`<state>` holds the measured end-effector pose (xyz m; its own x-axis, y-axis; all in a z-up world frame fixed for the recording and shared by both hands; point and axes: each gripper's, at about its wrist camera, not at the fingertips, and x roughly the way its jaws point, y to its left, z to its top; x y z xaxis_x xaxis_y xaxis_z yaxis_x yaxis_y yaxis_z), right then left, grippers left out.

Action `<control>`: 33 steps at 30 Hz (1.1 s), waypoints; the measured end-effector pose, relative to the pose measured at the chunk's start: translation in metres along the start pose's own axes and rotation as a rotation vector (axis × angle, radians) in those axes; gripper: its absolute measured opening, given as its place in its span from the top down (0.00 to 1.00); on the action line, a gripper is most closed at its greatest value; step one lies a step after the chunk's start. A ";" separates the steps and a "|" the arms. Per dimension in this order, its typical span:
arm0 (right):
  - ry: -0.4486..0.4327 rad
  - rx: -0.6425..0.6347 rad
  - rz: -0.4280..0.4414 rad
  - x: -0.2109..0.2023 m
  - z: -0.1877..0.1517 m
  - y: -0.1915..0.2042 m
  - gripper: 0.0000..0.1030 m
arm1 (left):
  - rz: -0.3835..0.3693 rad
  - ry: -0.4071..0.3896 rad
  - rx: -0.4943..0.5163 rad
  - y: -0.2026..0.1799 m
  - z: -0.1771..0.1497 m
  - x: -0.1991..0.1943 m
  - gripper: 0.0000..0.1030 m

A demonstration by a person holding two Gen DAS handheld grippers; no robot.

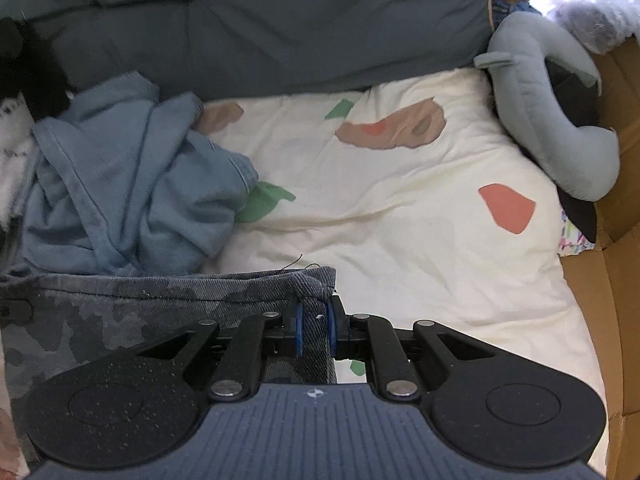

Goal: Fold clothes

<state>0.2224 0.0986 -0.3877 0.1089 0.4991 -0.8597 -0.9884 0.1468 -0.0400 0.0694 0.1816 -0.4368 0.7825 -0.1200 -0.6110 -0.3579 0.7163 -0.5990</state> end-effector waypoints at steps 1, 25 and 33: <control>0.007 0.004 -0.005 0.005 0.001 0.000 0.89 | 0.003 0.002 -0.004 0.002 0.000 0.003 0.92; 0.007 0.029 -0.026 0.006 -0.017 0.001 0.70 | 0.126 -0.005 0.103 -0.017 0.006 -0.017 0.69; -0.030 0.001 0.019 -0.010 -0.036 0.026 0.68 | 0.071 -0.004 0.120 -0.044 -0.001 -0.006 0.72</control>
<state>0.1918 0.0664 -0.3989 0.0931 0.5270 -0.8447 -0.9902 0.1379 -0.0231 0.0799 0.1502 -0.4077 0.7595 -0.0634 -0.6474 -0.3489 0.8003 -0.4877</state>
